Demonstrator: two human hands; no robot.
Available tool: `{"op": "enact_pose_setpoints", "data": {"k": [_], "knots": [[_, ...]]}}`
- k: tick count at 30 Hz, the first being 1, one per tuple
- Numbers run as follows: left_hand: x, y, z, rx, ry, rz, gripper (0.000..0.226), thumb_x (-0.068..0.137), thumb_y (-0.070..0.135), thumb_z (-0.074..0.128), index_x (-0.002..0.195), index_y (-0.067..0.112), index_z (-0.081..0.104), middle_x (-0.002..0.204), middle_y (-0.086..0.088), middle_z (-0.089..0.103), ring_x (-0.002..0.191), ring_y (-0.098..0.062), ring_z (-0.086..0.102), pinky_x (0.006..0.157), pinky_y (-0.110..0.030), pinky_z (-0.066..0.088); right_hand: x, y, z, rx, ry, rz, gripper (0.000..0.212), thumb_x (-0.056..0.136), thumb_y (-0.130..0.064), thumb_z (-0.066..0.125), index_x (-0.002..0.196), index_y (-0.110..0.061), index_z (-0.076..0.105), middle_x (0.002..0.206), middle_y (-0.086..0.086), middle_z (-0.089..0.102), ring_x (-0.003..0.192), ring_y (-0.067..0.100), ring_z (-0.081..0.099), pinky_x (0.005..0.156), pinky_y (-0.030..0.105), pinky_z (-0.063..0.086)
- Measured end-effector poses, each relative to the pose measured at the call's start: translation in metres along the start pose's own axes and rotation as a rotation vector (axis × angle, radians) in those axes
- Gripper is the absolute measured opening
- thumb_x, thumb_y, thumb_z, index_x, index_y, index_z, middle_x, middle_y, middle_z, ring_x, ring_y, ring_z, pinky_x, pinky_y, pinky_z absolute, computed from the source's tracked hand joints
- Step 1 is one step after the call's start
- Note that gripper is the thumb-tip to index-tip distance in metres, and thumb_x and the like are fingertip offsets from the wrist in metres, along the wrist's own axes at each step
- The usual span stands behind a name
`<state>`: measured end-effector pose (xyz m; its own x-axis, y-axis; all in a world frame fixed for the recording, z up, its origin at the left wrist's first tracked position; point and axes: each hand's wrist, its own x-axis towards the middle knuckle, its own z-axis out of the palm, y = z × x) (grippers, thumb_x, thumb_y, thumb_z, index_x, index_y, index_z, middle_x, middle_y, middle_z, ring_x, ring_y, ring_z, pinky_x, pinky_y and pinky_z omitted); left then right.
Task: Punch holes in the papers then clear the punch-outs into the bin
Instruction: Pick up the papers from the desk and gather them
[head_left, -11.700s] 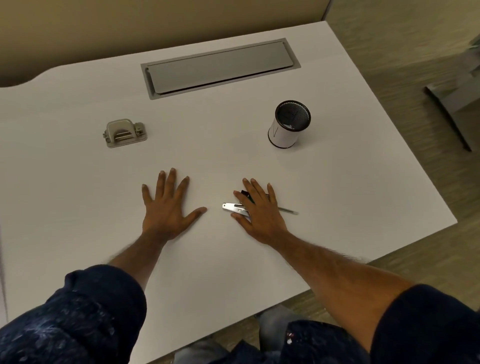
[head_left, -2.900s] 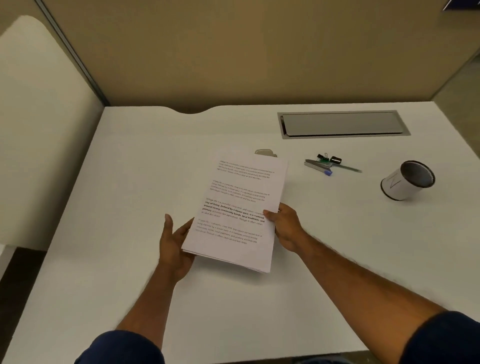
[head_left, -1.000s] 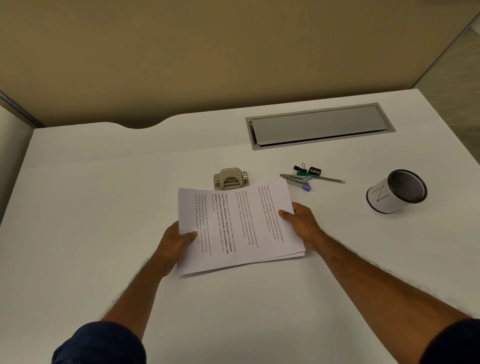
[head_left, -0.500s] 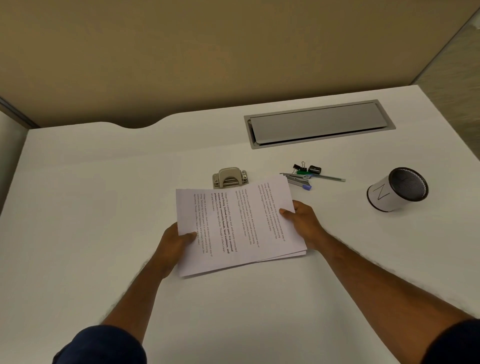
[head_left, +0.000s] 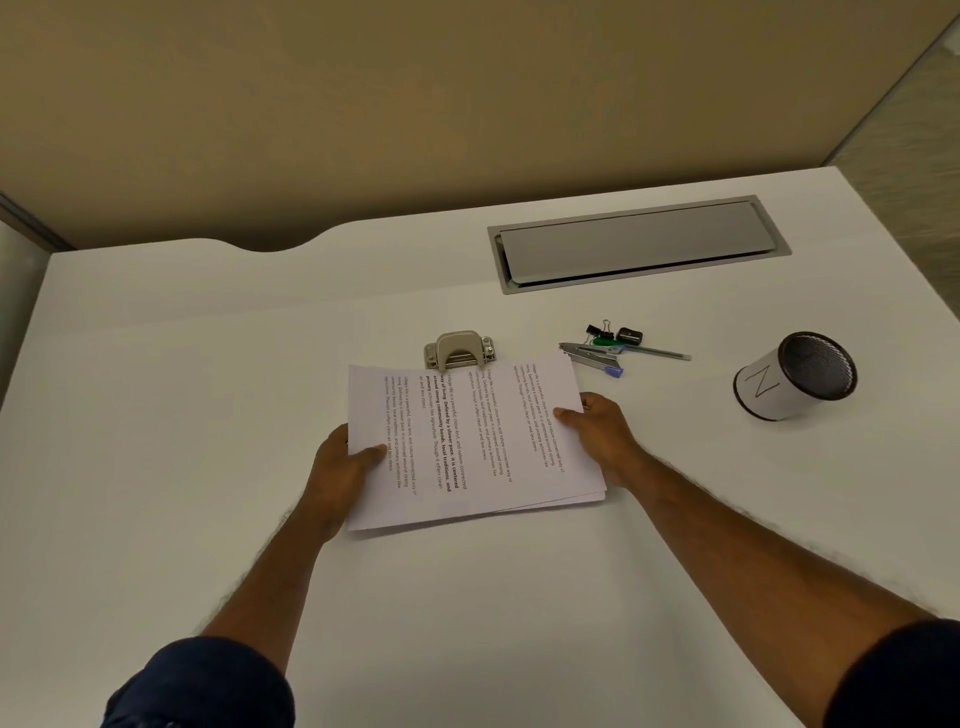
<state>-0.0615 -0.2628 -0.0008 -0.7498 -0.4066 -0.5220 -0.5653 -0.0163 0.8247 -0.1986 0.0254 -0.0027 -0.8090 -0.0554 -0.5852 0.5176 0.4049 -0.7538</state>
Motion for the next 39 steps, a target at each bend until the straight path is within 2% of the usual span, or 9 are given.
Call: {"op": "enact_pose_setpoints", "data": {"k": [3, 9, 18, 23, 26, 29, 35, 39], "knots": [[0.004, 0.001, -0.002, -0.003, -0.003, -0.005, 0.03, 0.095, 0.008, 0.057, 0.124, 0.015, 0.058, 0.116, -0.006, 0.068, 0.093, -0.023, 0.07, 0.074, -0.034, 0.057, 0.003, -0.003, 0.001, 0.006, 0.008, 0.016, 0.027, 0.093, -0.013, 0.061, 0.116, 0.0, 0.061, 0.117, 0.017, 0.068, 0.103, 0.034, 0.066, 0.093, 0.044, 0.053], [0.008, -0.002, -0.009, -0.036, -0.014, -0.035, 0.029, 0.094, 0.005, 0.057, 0.122, 0.013, 0.059, 0.117, -0.01, 0.069, 0.097, -0.029, 0.069, 0.087, -0.048, 0.056, 0.003, -0.006, 0.004, 0.03, 0.007, 0.042, 0.025, 0.093, -0.012, 0.059, 0.115, -0.001, 0.063, 0.115, 0.017, 0.068, 0.102, 0.034, 0.067, 0.092, 0.044, 0.054], [0.016, -0.001, -0.009, -0.049, -0.005, -0.034, 0.03, 0.093, 0.008, 0.06, 0.123, 0.011, 0.058, 0.117, -0.01, 0.07, 0.098, -0.029, 0.07, 0.088, -0.048, 0.056, 0.007, -0.013, 0.009, 0.013, 0.028, 0.007, 0.027, 0.094, -0.015, 0.059, 0.116, -0.001, 0.061, 0.116, 0.016, 0.068, 0.102, 0.034, 0.066, 0.094, 0.05, 0.052], [0.02, 0.0, 0.0, -0.033, 0.024, -0.008, 0.035, 0.092, 0.012, 0.064, 0.125, 0.013, 0.052, 0.12, -0.007, 0.066, 0.095, -0.022, 0.069, 0.073, -0.031, 0.055, 0.012, -0.017, 0.009, 0.004, 0.065, -0.008, 0.031, 0.093, -0.021, 0.062, 0.12, -0.005, 0.059, 0.117, 0.013, 0.067, 0.102, 0.03, 0.066, 0.094, 0.048, 0.053], [0.019, -0.002, 0.004, -0.012, 0.076, 0.014, 0.044, 0.093, 0.015, 0.064, 0.132, 0.013, 0.044, 0.123, -0.004, 0.062, 0.097, -0.018, 0.066, 0.074, -0.028, 0.052, 0.014, -0.018, 0.011, -0.018, 0.072, -0.024, 0.033, 0.092, -0.023, 0.062, 0.121, -0.007, 0.057, 0.119, 0.011, 0.067, 0.103, 0.028, 0.066, 0.094, 0.046, 0.053], [0.015, -0.004, 0.007, 0.032, 0.121, 0.049, 0.05, 0.093, 0.017, 0.065, 0.136, 0.014, 0.039, 0.126, -0.004, 0.059, 0.101, -0.021, 0.063, 0.082, -0.033, 0.053, 0.014, -0.018, 0.012, -0.113, 0.069, -0.07, 0.034, 0.095, -0.023, 0.059, 0.125, -0.009, 0.054, 0.125, 0.01, 0.064, 0.107, 0.027, 0.064, 0.094, 0.043, 0.053], [0.016, -0.006, 0.013, 0.073, 0.156, 0.066, 0.046, 0.095, 0.017, 0.061, 0.136, 0.011, 0.042, 0.133, -0.01, 0.056, 0.111, -0.026, 0.06, 0.091, -0.041, 0.051, 0.017, -0.013, 0.006, -0.187, 0.105, -0.117, 0.035, 0.096, -0.017, 0.056, 0.129, -0.007, 0.053, 0.13, 0.012, 0.061, 0.111, 0.028, 0.062, 0.091, 0.037, 0.051], [0.019, -0.005, 0.013, 0.08, 0.157, 0.064, 0.045, 0.096, 0.016, 0.059, 0.137, 0.012, 0.041, 0.133, -0.011, 0.056, 0.11, -0.026, 0.06, 0.089, -0.039, 0.051, 0.017, -0.013, 0.007, -0.233, 0.088, -0.159, 0.037, 0.095, -0.022, 0.058, 0.13, -0.01, 0.052, 0.131, 0.01, 0.061, 0.112, 0.027, 0.062, 0.089, 0.035, 0.051]]}}
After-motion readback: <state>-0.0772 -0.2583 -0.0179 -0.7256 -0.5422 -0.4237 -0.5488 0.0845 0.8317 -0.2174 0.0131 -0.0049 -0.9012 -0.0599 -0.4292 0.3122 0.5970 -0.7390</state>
